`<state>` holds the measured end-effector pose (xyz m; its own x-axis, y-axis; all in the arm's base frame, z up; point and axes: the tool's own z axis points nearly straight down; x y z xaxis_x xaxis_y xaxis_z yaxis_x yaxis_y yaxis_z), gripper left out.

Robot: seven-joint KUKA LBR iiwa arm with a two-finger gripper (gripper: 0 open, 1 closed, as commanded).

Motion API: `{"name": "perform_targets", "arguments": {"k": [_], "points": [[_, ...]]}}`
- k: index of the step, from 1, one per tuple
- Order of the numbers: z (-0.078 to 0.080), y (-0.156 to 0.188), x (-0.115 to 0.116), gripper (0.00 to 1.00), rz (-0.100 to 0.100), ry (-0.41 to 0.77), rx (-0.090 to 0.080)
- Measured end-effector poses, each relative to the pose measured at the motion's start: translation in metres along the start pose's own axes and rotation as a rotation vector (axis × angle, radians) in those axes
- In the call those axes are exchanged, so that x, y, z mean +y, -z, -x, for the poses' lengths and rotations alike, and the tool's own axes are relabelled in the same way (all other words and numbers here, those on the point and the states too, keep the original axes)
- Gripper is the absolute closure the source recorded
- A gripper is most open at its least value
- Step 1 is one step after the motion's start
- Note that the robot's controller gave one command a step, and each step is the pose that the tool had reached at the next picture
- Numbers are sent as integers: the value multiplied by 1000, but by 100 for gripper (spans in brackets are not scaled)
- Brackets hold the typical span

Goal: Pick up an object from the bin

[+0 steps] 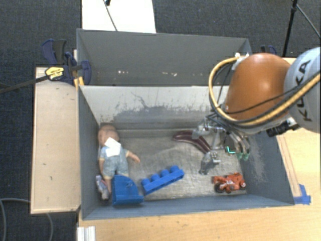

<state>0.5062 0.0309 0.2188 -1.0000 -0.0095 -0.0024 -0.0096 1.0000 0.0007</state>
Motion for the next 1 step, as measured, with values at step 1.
{"name": "perform_targets", "arguments": {"k": [1], "points": [[-3,-45,8,0,0,40,-7]]}}
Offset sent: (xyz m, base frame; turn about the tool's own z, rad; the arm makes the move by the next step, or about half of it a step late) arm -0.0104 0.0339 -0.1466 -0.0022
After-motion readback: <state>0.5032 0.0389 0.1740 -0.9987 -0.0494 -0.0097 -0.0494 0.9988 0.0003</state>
